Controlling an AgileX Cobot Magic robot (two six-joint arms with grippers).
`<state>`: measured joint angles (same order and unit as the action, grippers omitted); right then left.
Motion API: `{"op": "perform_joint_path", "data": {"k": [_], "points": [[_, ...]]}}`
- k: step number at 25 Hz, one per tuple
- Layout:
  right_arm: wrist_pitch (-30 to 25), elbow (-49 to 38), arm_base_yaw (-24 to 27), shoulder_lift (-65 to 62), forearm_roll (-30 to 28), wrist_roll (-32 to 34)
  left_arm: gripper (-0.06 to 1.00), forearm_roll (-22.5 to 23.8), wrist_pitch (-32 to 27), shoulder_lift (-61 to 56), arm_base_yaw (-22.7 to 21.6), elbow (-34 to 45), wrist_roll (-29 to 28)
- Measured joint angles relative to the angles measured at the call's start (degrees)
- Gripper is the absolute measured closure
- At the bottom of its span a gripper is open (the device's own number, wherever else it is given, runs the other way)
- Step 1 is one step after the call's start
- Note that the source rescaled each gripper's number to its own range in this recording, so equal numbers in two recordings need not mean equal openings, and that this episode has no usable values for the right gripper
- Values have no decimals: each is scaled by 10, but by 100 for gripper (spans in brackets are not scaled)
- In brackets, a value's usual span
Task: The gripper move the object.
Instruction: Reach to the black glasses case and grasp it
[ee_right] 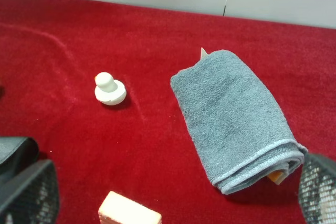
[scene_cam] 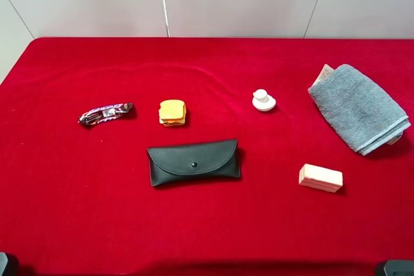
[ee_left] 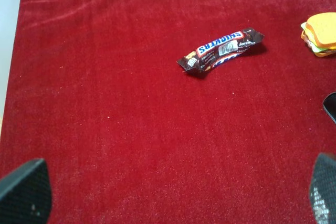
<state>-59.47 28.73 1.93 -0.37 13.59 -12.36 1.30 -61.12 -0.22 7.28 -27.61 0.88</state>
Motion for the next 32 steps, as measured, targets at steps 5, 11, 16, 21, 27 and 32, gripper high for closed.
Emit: {"op": "perform_joint_path", "data": {"k": [5, 11, 16, 21, 27, 32], "points": [[0, 0, 0, 0, 1, 0, -6, 0, 0, 0, 0, 0, 0], [0, 0, 0, 0, 1, 0, -6, 0, 0, 0, 0, 0, 0], [0, 0, 0, 0, 1, 0, -6, 0, 0, 0, 0, 0, 0], [0, 0, 0, 0, 1, 0, -6, -13, 0, 0, 0, 0, 9], [0, 0, 0, 0, 1, 0, -6, -13, 0, 0, 0, 0, 11], [1, 0, 0, 0, 1, 0, -6, -13, 0, 0, 0, 0, 13]]}}
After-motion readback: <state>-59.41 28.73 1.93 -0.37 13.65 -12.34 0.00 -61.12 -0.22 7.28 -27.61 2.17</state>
